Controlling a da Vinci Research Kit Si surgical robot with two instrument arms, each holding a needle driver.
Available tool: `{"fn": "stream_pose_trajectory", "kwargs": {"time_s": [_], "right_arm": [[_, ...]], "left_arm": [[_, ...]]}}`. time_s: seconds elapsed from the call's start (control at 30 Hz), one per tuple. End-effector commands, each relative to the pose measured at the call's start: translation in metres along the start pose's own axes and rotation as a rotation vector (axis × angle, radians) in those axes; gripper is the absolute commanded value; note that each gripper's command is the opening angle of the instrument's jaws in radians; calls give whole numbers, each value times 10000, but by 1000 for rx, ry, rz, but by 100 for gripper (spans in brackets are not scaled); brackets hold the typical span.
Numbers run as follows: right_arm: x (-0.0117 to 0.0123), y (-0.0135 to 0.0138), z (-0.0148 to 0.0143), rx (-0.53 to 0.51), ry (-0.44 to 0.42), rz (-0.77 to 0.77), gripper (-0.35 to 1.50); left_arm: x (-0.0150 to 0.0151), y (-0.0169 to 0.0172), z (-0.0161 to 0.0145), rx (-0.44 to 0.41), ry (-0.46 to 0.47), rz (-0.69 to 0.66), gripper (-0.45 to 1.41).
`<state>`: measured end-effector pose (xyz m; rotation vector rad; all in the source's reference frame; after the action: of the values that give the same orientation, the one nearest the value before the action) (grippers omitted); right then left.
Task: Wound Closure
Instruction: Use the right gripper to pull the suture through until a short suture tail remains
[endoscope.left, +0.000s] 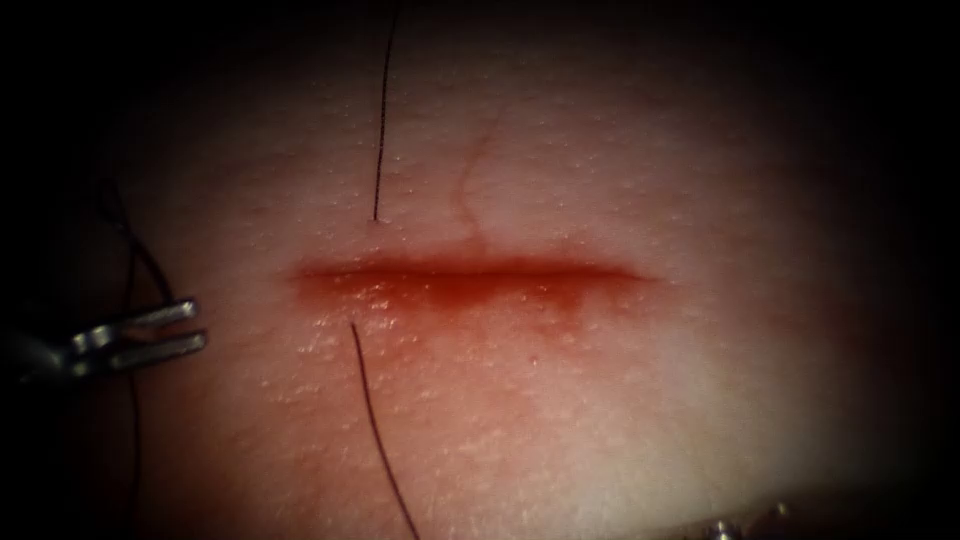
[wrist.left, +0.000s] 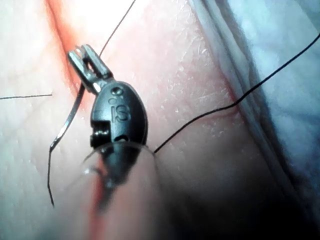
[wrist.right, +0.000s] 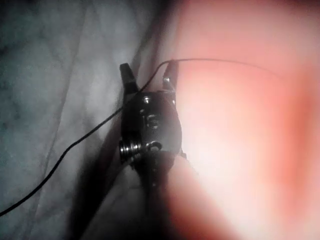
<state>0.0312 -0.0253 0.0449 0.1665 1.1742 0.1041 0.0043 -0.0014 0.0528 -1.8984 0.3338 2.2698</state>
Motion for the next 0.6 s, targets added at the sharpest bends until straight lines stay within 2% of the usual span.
{"fn": "stream_pose_trajectory", "kwargs": {"time_s": [0.03, 0.23, 0.3, 0.43, 0.6], "right_arm": [[-10, 20, 8, -13, 10, 5, 113], [-28, 65, 16, -17, 51, 20, 115], [-33, 76, 22, -11, 55, 20, 121], [-51, 100, 43, -13, 61, 6, 136], [-71, 123, 72, -26, 61, -8, 136]], "left_arm": [[-5, 1, 6, 0, 1, 1, -45], [-5, 1, 6, 0, 2, 1, -45], [-5, 1, 6, 0, 2, 1, -45], [-6, 1, 5, -1, 2, 1, -45], [-6, 1, 5, -2, 2, 1, -45]]}}
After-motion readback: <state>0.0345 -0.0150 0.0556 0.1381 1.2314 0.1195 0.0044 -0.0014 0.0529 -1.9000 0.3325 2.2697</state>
